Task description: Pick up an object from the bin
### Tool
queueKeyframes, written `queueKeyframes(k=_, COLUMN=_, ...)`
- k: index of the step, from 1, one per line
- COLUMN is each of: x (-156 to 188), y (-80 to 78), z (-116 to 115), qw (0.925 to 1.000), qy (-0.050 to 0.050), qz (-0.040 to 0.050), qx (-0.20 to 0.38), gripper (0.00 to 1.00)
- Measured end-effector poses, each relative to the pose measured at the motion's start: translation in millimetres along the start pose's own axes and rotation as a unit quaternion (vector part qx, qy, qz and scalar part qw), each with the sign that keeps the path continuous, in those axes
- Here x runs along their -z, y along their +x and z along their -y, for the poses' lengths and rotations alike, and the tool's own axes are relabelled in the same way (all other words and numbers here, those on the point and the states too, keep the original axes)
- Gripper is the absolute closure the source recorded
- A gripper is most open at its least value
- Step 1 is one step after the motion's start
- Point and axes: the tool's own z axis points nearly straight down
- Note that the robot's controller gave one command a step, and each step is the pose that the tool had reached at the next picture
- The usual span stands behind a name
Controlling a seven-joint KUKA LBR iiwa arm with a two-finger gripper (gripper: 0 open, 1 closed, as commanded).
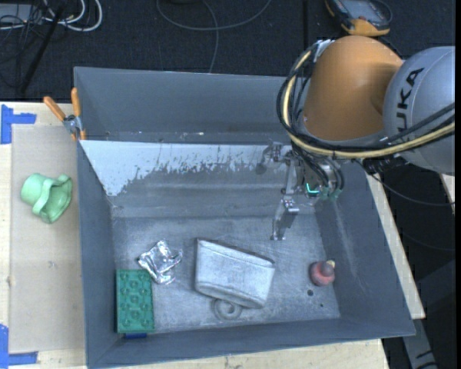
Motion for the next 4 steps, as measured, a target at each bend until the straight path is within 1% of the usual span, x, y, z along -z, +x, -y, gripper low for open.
queueKeyframes(k=1, x=-42.2, y=77.4, z=-121.1, qw=0.9932, qy=-0.001, qz=0.0011, qx=0.116, gripper=0.0)
queueKeyframes(k=2, x=-159.4, y=59.0, z=-138.5, qw=0.9817, qy=0.0, qz=0.0057, qx=0.19, gripper=0.0)
queueKeyframes(k=3, x=-154.6, y=57.1, z=-138.9, qw=0.9819, qy=0.0, qz=0.0073, qx=0.189, gripper=1.0)
queueKeyframes(k=4, x=-20.7, y=47.6, z=-179.6, qw=0.9681, qy=0.0, qz=0.009, qx=0.25, gripper=1.0)
